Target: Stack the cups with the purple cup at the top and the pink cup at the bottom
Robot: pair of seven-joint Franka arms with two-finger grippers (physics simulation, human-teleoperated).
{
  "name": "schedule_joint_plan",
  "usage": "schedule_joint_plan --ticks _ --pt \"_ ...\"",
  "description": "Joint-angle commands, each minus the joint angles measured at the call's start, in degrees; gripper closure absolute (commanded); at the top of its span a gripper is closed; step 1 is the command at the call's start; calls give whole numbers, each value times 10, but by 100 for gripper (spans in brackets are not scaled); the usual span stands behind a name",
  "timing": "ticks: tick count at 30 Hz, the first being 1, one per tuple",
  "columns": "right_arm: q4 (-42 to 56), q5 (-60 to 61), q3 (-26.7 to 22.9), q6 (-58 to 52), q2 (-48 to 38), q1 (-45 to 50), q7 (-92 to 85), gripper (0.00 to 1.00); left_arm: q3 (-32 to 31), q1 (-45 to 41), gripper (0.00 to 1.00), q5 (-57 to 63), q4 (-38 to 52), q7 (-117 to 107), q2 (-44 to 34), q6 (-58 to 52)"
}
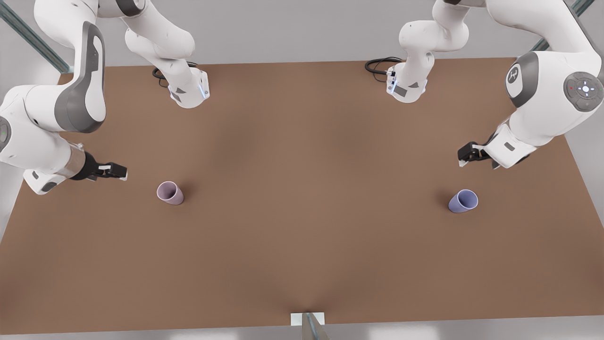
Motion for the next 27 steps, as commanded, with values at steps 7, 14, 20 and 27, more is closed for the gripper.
schedule_joint_plan --ticks 7,14,20,27 --pt "10 -5 5 27 24 8 -24 0 0 0 0 -1 -1 0 8 -21" --pt "-135 -4 5 153 42 40 -18 0 -2 0 0 -1 -3 5 10 -36" --pt "-197 -4 0 240 77 1 -19 0 1 0 0 0 -5 6 17 -39" --pt "-235 -4 1 279 87 3 -21 0 1 0 0 1 -6 6 20 -45"
